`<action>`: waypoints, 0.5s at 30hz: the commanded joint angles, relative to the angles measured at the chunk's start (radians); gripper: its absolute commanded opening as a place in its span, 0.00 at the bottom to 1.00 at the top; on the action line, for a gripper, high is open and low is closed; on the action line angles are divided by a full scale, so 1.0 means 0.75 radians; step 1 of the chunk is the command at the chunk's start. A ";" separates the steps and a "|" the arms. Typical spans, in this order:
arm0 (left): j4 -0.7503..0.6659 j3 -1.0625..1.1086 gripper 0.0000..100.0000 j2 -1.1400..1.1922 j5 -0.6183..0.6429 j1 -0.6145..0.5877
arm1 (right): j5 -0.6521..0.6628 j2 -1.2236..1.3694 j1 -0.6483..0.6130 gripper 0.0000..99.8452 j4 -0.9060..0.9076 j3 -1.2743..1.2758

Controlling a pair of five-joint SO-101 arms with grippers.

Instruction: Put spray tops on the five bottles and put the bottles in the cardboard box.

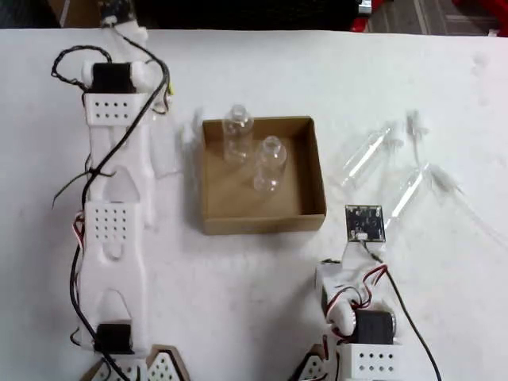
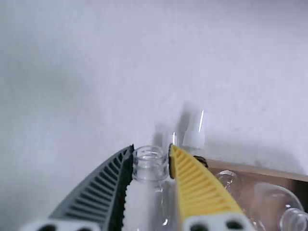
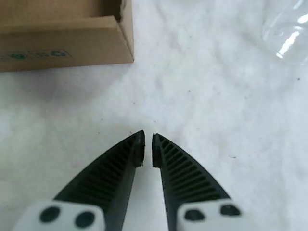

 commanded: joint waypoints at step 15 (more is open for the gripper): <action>0.020 -0.051 0.02 -0.805 -0.020 0.107 | -0.008 -0.003 0.005 0.01 0.013 0.012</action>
